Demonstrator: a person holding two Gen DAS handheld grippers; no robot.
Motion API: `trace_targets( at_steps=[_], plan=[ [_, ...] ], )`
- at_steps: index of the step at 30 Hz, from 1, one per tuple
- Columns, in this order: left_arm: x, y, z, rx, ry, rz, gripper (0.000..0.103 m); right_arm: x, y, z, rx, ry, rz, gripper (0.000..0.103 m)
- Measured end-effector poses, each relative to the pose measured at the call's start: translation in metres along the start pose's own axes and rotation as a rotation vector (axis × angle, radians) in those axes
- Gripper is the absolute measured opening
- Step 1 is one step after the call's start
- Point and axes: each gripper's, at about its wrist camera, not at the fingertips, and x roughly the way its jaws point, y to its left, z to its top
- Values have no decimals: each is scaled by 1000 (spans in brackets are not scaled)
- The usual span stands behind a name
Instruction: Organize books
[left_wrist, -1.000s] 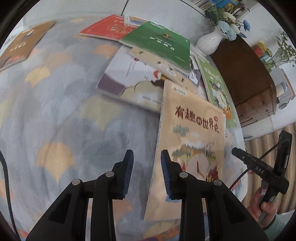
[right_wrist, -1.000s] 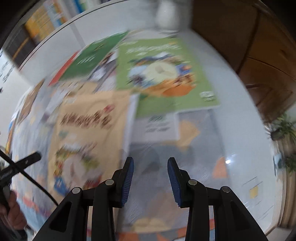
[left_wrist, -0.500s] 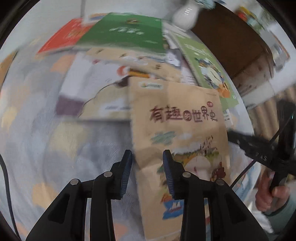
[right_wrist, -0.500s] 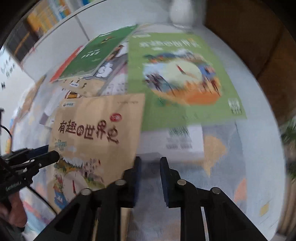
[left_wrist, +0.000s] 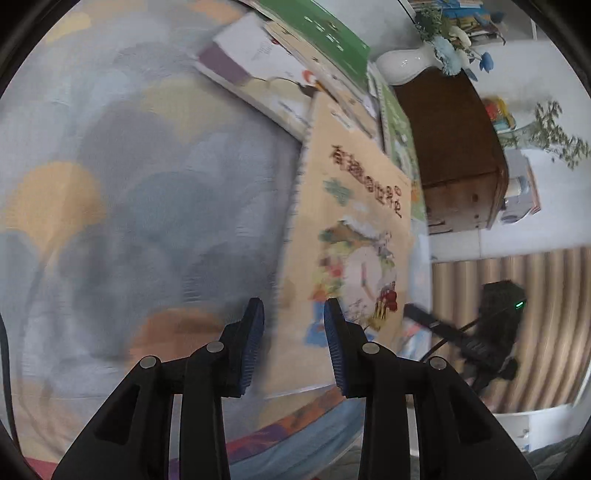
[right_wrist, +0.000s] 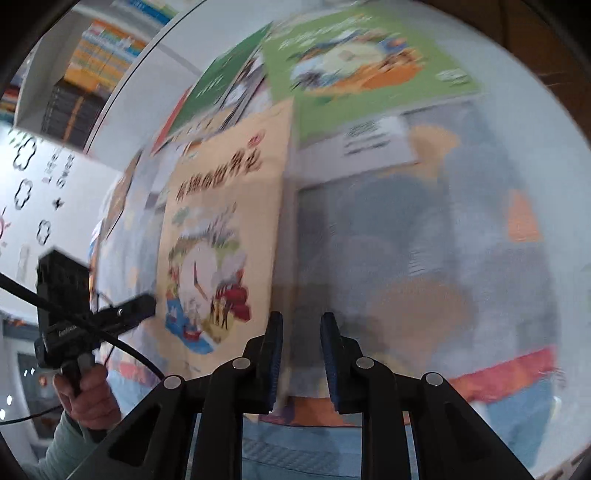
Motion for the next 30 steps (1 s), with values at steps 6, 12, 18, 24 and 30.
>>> trace_targets(
  at_steps=[6,12,18,24,30],
  plan=[
    [11,1,-11,22,76,-78,30,3,9,-10,64,33,117,27],
    [2,-4,-7,-2,59,-227,30,13,25,-27,39,-16,67,34],
    [9,-27,12,35,74,-259,12,13,5,-29,124,-9,115,34],
    [6,-53,18,101,41,-235,9,10,8,-29,132,17,87,38],
    [7,-41,32,-113,77,-488,10,9,-21,-33,284,46,300,62]
  ],
)
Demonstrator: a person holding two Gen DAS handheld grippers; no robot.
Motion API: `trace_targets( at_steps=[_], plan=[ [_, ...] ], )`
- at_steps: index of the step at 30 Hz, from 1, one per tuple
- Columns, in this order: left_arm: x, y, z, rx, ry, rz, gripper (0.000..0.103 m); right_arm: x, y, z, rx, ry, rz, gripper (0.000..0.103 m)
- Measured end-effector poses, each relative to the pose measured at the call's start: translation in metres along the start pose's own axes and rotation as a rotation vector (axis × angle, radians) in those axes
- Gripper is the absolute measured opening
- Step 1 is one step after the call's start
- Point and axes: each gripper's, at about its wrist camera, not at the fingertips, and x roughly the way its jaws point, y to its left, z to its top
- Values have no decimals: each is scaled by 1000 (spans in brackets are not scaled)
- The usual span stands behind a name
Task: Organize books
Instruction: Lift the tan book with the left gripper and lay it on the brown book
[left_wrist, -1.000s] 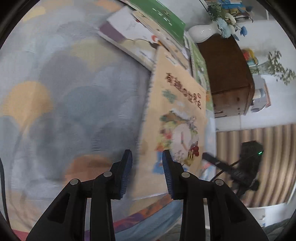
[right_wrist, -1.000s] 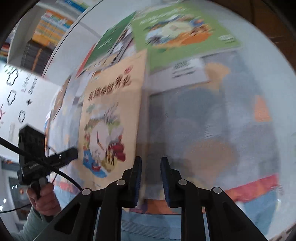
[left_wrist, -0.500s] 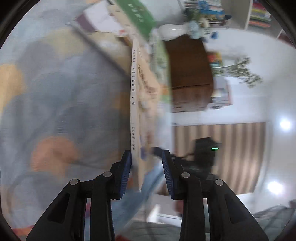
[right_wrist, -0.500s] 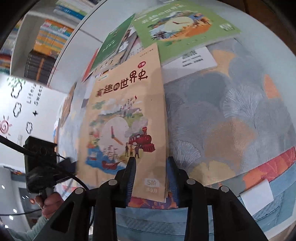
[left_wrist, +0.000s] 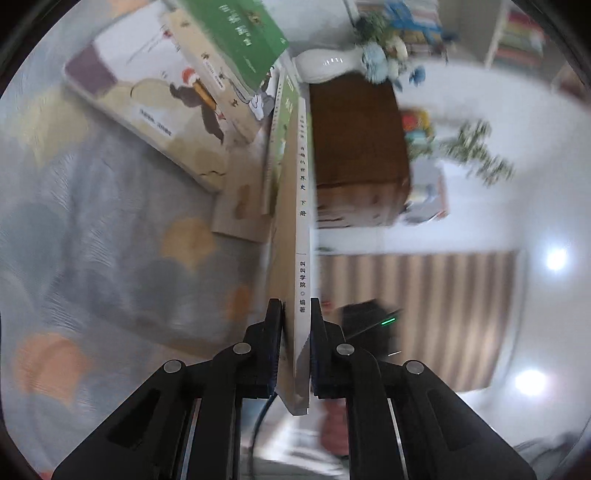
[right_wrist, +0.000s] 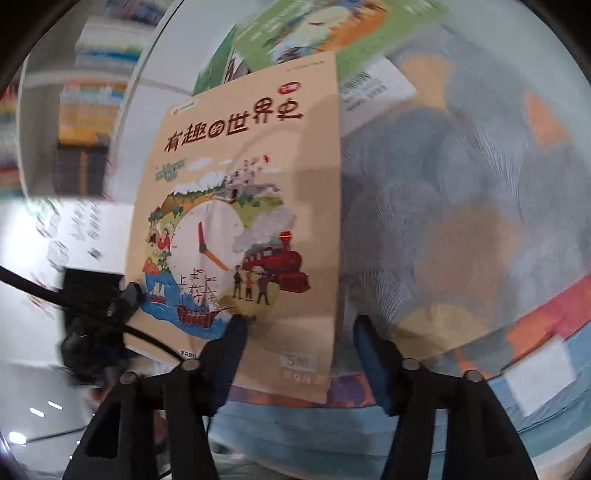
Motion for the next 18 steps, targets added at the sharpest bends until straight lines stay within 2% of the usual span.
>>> trace_targets(
  at_steps=[1,3,7,8,9,10,11,14,15,16,18],
  plan=[
    [2,4,2,-33,-6,-28,10,-1,-7,-1,29,-1,48,64],
    [0,9,3,-88,-9,-75,10,-1,-23,-4,117,-11,195,75],
    [3,16,2,-126,6,-78,10,15,-32,1,216,-26,386,74],
    [-1,15,1,-110,1,-49,10,19,-29,4,217,-30,401,56],
    [-5,14,0,-91,-6,-25,10,22,-20,5,200,-30,417,44],
    [-12,13,-2,-62,-12,11,9,19,-14,4,173,-41,395,41],
    [-19,9,-5,-12,-17,68,8,13,0,0,102,-60,339,37],
    [-40,-17,-21,185,-32,256,11,12,54,-19,-123,-36,152,37],
    [-49,-22,-25,219,-44,292,11,17,84,-28,-239,-17,75,38],
    [-70,-24,-30,242,-79,321,12,21,101,-33,-302,-6,40,38],
    [-107,-16,-34,200,-148,309,14,40,150,-42,-452,20,1,39]
  ],
)
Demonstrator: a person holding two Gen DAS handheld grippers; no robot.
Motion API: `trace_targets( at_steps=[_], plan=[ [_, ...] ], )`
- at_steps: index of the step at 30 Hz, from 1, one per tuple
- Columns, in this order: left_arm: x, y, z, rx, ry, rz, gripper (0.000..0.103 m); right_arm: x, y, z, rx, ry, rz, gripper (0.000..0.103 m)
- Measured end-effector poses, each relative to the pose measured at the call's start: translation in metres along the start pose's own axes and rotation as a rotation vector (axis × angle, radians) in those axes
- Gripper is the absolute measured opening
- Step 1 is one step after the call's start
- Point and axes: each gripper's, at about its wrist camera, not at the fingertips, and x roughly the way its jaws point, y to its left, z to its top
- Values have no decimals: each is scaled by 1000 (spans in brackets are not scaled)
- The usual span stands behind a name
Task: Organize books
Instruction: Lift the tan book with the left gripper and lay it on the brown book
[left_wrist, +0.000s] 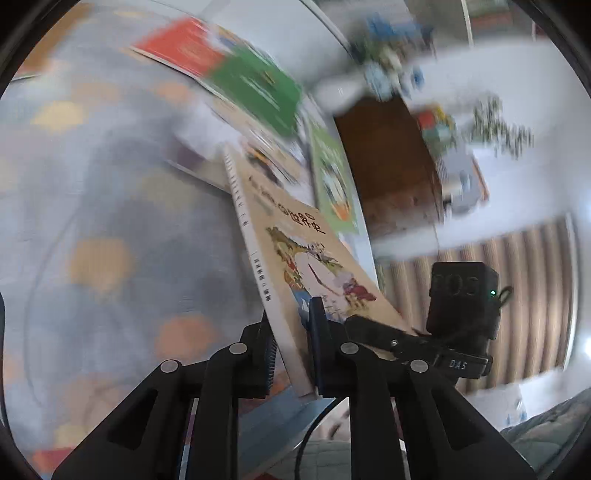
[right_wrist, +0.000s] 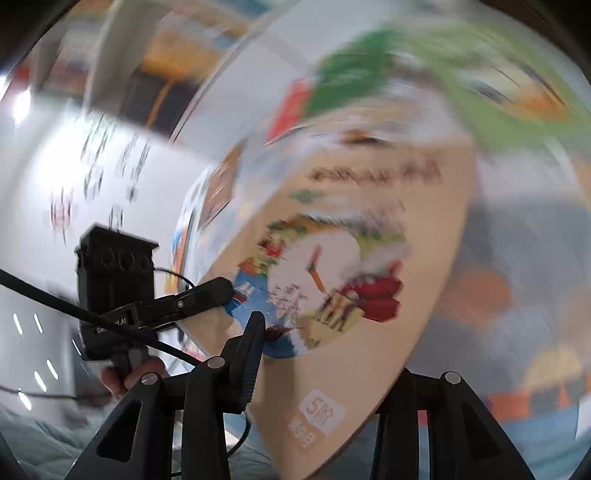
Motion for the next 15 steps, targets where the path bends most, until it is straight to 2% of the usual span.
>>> trace_targets(
  at_steps=[2,4,8,12,15],
  plan=[
    [-39,29,0,-70,-77,-6,14,24,38,13,-101,23,11,39],
    [-80,55,6,-101,-156,40,14,56,68,22,-167,54,31,39],
    [-136,96,31,-118,-247,106,14,132,134,49,-317,92,45,38],
    [-180,127,76,-89,-330,135,14,185,178,96,-373,93,86,38],
    [-198,151,119,-82,-366,150,15,224,198,135,-340,95,97,39]
  ],
)
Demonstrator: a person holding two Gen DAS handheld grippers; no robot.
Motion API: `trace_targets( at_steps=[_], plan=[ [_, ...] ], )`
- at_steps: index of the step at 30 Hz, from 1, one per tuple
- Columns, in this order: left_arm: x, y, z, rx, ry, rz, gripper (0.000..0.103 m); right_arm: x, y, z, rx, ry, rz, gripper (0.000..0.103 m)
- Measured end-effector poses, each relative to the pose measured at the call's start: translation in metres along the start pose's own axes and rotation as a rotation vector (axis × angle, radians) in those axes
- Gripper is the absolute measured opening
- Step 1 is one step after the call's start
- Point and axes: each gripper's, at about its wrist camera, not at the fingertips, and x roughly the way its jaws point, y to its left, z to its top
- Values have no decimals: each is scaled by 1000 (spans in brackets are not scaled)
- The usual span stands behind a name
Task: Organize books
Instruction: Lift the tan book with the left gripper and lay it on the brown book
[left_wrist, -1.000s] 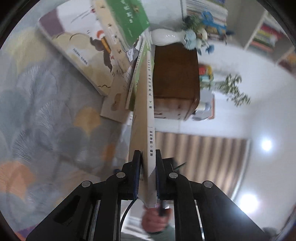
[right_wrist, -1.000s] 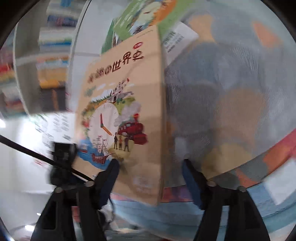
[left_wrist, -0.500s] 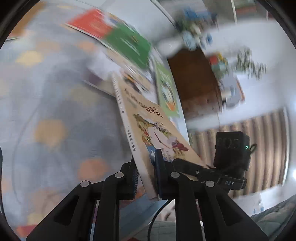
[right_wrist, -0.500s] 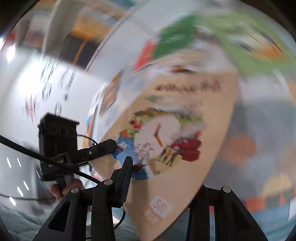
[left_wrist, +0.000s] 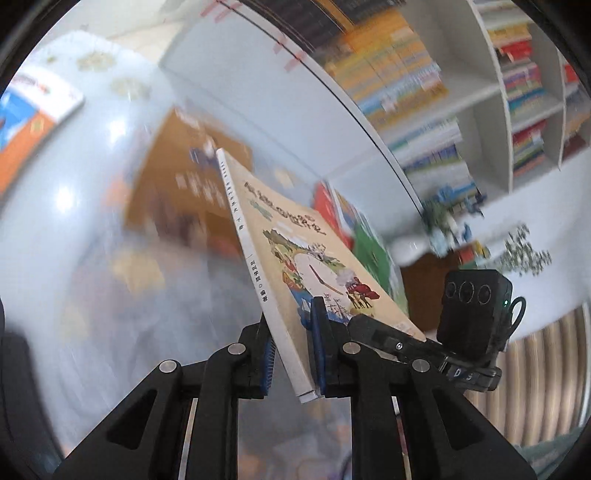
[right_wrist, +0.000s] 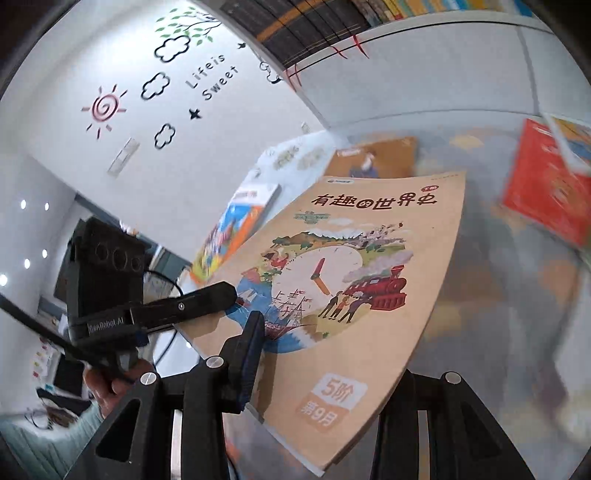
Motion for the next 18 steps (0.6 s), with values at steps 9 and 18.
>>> trace_targets(
  at_steps=[9,18],
  plan=[
    [15,90,28,-169,-5,390,26,83,-67,7,232,218,-139,61],
    [34,42,-78,-63,158,263,26,14,-51,-134,196,185,-104,59]
  ],
)
